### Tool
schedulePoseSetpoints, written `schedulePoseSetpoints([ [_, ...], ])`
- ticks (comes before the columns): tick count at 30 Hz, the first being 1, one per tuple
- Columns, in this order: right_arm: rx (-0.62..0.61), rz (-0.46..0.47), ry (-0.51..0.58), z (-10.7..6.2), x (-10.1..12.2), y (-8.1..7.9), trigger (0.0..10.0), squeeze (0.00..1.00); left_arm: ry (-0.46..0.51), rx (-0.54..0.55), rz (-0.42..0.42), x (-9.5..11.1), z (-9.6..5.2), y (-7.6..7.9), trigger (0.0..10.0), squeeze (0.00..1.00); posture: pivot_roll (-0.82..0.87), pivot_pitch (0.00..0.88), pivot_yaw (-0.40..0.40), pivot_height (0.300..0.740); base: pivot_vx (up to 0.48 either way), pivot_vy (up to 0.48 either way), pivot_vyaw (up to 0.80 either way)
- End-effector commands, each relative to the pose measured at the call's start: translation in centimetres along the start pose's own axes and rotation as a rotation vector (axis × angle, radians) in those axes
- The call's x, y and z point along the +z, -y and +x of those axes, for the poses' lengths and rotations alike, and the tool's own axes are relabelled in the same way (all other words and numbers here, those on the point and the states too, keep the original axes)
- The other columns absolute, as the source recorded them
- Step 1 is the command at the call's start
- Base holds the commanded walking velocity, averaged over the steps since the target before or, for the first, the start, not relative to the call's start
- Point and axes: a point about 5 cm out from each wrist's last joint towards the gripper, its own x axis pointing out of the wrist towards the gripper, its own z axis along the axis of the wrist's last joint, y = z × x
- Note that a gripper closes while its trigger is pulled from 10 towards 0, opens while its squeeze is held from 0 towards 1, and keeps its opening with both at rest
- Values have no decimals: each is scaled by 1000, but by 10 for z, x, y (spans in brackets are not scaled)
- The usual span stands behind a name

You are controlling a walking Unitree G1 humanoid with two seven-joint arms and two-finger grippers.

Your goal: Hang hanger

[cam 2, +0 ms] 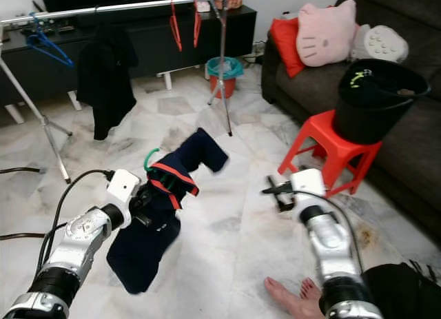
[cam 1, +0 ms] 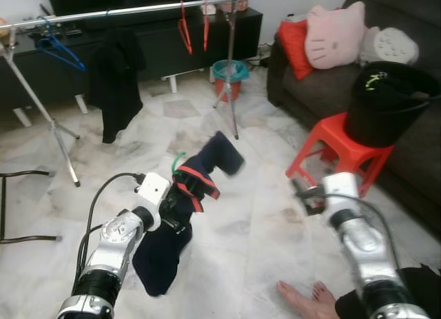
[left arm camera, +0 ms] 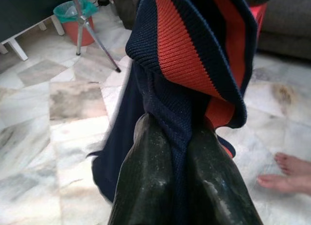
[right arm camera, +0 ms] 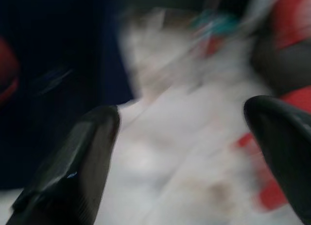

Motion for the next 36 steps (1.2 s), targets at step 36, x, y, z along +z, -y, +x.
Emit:
schedulePoseSetpoints([
  [36,575,-37,82,-29,41,-38,10000,0,73,-296,112,71,-11,25,10000,0,-150,0,-20,740,0,0,0],
])
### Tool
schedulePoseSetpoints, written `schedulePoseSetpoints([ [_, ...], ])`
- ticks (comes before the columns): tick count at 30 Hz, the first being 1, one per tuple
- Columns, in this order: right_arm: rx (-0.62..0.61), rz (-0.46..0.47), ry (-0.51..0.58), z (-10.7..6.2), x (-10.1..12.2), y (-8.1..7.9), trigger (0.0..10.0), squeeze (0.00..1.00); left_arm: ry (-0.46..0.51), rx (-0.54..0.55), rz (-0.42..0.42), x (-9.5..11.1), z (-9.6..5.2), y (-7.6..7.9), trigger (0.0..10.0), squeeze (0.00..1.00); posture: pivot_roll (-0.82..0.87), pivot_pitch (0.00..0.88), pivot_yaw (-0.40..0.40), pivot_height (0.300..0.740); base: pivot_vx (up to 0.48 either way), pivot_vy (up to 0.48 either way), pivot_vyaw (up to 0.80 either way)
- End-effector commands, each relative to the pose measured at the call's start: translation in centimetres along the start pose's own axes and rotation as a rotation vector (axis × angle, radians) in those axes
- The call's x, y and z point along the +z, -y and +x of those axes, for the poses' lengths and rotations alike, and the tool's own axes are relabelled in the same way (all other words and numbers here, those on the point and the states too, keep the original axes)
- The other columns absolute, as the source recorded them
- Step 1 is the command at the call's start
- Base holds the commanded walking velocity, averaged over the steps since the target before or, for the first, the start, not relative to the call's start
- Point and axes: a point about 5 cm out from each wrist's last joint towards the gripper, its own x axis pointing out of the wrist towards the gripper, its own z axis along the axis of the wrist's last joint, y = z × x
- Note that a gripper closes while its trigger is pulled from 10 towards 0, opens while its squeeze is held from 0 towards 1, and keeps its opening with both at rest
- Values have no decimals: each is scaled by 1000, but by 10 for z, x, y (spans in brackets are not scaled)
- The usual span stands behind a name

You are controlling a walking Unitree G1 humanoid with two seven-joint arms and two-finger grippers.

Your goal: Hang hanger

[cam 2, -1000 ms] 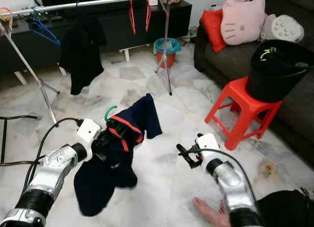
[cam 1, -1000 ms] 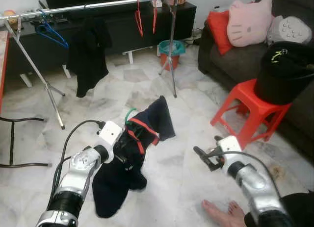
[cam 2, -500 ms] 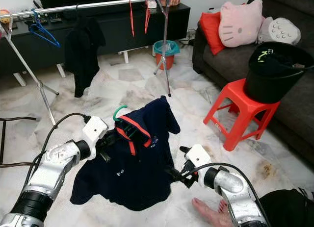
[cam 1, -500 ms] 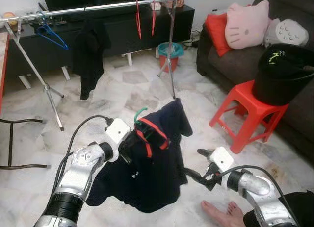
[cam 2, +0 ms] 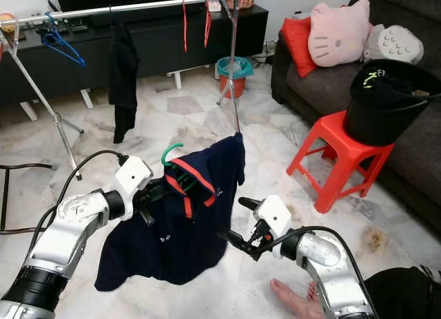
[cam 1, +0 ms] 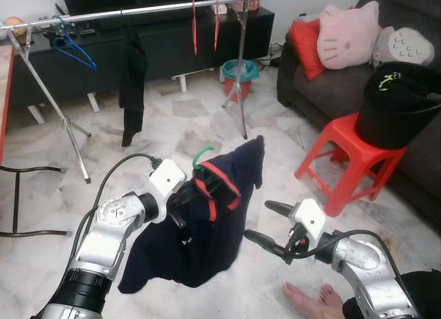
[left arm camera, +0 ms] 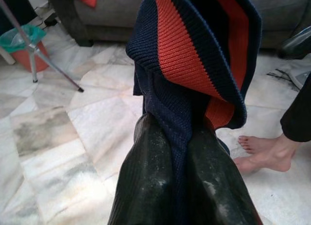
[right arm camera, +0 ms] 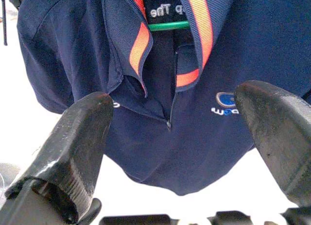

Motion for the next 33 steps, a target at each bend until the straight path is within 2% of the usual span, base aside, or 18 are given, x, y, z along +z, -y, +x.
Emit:
schedulePoseSetpoints([
  [1,-8,-24,18,1,7,3,10000,0,50,-38,14,13,2,4,10000,0,-150,0,-20,740,0,0,0],
  [3,-55,-42,17,1,9,8,10000,0,61,-96,19,22,1,11,10000,0,-150,0,-20,740,0,0,0],
  [6,-82,-51,19,3,13,10,10000,0,55,-149,18,25,-2,17,10000,0,-148,0,-20,740,0,0,0],
  [14,-86,-38,19,5,12,10,10000,0,38,-185,12,25,-6,24,10000,0,-144,0,-21,740,0,0,0],
  [33,-71,-1,7,8,3,5,10000,0,79,-285,-13,49,-10,35,10000,0,-141,0,-23,740,0,0,0],
])
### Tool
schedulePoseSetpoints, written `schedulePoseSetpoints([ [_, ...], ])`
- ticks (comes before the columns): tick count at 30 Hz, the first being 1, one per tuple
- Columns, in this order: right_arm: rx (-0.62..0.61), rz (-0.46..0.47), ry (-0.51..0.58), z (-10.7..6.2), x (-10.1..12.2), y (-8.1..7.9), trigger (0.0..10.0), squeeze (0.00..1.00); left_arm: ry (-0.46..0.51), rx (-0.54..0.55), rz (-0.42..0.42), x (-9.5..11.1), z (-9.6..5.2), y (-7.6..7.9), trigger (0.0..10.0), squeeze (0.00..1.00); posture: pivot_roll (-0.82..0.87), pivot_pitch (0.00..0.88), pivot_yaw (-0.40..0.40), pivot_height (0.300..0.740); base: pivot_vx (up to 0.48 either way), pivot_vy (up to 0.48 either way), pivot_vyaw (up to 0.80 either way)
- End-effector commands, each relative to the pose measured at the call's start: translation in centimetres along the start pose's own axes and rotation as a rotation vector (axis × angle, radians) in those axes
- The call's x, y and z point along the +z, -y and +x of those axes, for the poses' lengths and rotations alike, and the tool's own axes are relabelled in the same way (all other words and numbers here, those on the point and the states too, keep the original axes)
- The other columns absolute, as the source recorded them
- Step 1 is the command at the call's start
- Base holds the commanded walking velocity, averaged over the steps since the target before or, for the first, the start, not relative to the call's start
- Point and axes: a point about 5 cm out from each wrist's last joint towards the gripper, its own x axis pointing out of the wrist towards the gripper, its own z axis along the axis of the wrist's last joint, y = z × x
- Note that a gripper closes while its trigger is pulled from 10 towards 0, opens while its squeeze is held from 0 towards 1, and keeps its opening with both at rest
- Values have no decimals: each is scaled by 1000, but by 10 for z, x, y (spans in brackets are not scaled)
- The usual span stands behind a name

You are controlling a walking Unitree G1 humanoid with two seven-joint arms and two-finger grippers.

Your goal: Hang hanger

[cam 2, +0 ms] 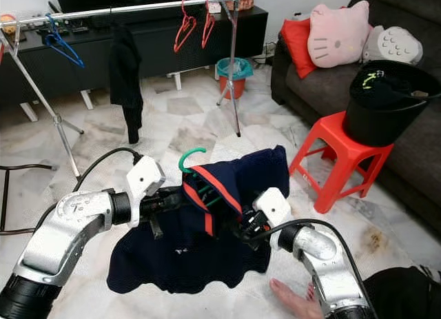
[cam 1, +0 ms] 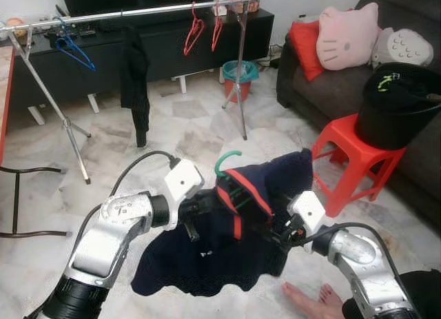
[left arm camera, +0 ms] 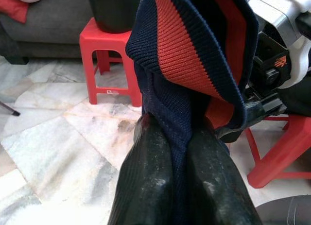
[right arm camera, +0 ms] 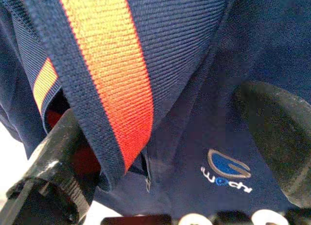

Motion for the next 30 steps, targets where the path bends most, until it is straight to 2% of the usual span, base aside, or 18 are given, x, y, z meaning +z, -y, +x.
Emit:
schedulePoseSetpoints([
  [1,13,16,1,1,-2,-2,10000,0,26,-28,34,11,0,2,10000,0,-140,0,-22,740,0,0,0],
  [5,22,15,-3,2,-3,-3,10000,0,19,-25,34,10,0,2,10000,0,-140,0,-23,740,0,0,0],
  [6,20,10,-4,2,-3,-3,7843,0,19,-23,33,10,0,2,10000,0,-140,0,-23,740,0,0,0],
  [7,8,3,-4,1,-3,-2,0,0,18,-22,31,11,0,2,10000,0,-140,0,-23,740,0,0,0],
  [30,-51,-37,-34,4,-5,5,0,0,5,-6,19,7,0,1,10000,0,-140,0,-22,740,0,0,0],
])
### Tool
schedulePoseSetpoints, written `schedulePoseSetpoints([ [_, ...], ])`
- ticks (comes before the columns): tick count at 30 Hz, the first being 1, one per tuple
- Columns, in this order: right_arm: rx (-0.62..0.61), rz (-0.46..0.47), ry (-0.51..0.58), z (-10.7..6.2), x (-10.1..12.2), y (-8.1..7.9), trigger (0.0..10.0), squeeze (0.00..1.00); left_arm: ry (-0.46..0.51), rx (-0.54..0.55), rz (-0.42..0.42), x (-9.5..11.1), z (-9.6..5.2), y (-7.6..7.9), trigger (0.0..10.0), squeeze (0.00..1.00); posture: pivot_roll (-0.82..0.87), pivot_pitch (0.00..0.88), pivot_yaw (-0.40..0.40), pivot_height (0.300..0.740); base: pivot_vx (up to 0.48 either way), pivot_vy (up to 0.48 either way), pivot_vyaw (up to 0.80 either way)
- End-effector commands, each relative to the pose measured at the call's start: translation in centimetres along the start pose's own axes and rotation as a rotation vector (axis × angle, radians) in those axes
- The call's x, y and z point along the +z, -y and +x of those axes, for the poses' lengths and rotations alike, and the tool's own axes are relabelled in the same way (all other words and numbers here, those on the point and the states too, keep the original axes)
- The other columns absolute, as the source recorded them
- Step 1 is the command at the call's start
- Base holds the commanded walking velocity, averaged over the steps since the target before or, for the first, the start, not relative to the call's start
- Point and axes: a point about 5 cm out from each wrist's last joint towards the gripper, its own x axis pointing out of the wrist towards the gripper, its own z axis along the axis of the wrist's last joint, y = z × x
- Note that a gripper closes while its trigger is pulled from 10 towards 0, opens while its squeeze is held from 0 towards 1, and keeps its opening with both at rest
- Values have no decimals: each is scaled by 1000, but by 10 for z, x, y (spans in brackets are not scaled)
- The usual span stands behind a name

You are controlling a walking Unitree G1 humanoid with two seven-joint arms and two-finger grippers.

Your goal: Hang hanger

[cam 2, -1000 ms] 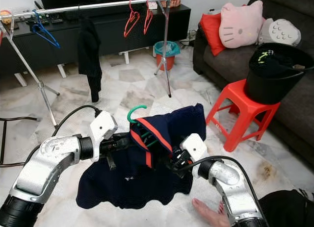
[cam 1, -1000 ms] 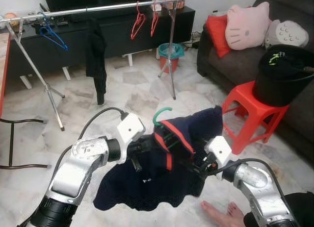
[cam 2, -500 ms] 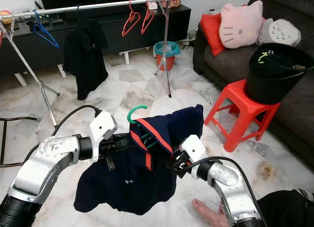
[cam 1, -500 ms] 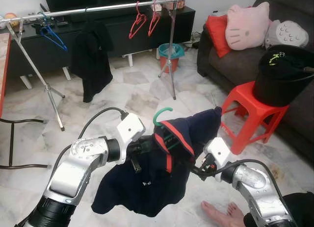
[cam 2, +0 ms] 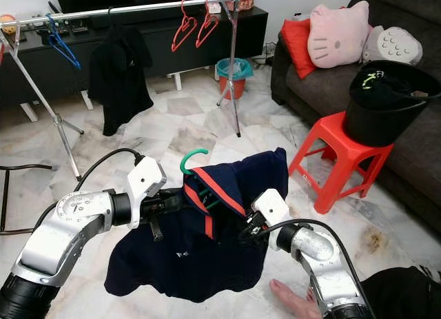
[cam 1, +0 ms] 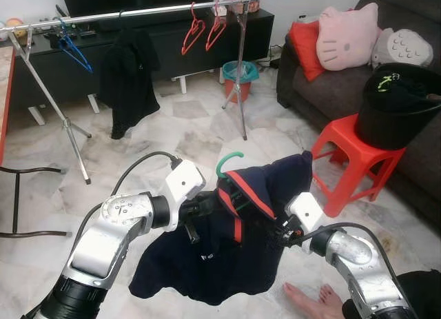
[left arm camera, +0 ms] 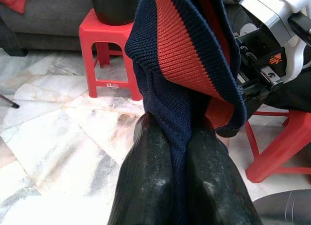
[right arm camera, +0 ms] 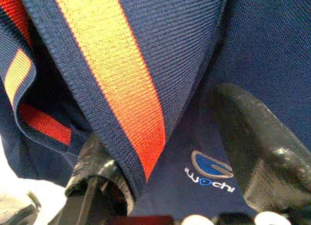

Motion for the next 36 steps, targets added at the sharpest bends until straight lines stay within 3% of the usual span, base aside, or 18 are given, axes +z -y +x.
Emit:
schedulePoseSetpoints([
  [1,-3,-15,0,2,2,2,0,0,33,-9,30,10,-1,0,10000,0,-140,0,-22,740,0,0,0],
  [20,-28,-31,-4,4,-1,2,0,0,6,-8,38,6,-4,-1,10000,0,-138,0,-15,740,0,0,0],
  [23,-31,-37,-14,4,-3,2,0,0,-95,17,92,-8,-10,-7,10000,0,-139,0,-9,740,0,0,0],
  [25,-30,-42,-18,4,-3,1,0,0,-112,21,96,-10,-12,-8,10000,0,-142,0,-7,740,0,0,0],
  [27,-32,-47,-21,4,-4,2,0,0,-236,63,140,-27,-22,-16,10000,0,-139,0,-5,740,0,0,0],
  [30,-32,-50,-23,5,-4,1,0,0,-319,89,176,-39,-28,-21,10000,0,-139,0,-4,740,0,0,0],
  [36,-24,-59,-32,6,-4,1,0,0,-379,147,195,-47,-37,-30,10000,0,-136,0,-6,740,0,0,0],
])
